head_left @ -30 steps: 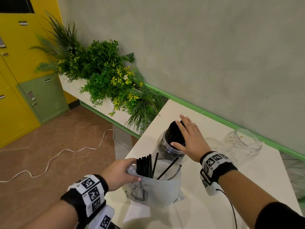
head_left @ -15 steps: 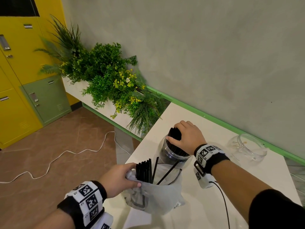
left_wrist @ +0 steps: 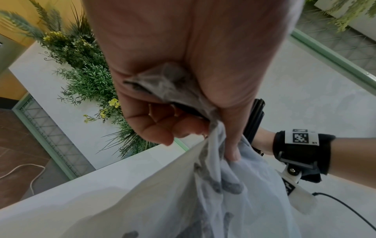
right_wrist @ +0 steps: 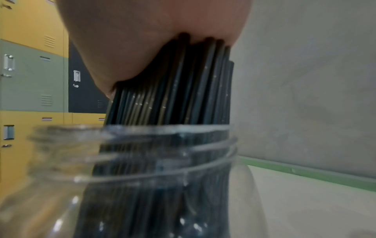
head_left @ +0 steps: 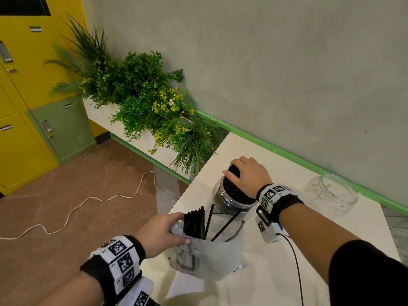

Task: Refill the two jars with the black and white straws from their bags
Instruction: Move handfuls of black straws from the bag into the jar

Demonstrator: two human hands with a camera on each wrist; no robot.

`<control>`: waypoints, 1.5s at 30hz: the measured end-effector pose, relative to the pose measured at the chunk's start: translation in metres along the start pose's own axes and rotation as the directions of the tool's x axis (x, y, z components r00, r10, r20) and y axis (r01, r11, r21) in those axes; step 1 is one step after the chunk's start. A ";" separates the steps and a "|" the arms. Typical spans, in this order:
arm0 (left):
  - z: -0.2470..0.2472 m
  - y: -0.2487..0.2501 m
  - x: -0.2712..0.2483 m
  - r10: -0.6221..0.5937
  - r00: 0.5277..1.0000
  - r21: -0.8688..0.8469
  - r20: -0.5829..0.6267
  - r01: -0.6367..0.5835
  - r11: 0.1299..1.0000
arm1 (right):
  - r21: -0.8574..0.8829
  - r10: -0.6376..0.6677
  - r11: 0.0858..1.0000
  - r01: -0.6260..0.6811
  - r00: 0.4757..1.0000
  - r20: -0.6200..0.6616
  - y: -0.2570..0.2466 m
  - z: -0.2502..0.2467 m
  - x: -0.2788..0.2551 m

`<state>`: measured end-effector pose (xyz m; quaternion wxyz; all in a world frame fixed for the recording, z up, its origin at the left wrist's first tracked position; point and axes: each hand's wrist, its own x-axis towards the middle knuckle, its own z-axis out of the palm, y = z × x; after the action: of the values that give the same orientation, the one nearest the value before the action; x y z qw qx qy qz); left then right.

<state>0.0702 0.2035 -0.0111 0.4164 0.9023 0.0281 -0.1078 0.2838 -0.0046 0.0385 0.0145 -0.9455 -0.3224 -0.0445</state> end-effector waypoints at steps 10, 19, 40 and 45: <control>0.005 -0.002 -0.001 0.009 1.000 -0.080 -0.018 -0.011 0.997 | 0.705 0.281 0.703 0.099 0.871 -0.402 -0.034 -0.014 -0.102; 0.009 0.007 -0.002 0.079 0.997 -0.098 -0.013 -0.080 0.992 | 0.885 0.222 0.400 -0.237 0.962 0.158 -0.057 0.035 -0.165; 0.028 0.013 0.000 0.149 0.988 -0.165 0.038 -0.141 0.976 | 0.983 0.416 0.181 -0.030 0.908 -0.048 -0.093 0.026 -0.154; 0.032 0.012 -0.003 0.167 0.985 -0.175 0.046 -0.157 0.972 | 0.986 0.471 0.149 -0.080 0.882 0.000 -0.080 0.046 -0.173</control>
<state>0.0631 0.1712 -0.0220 0.5003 0.8589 -0.0488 -0.0978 0.1022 -0.0438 -0.0235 0.6605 -0.7451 -0.0889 0.0232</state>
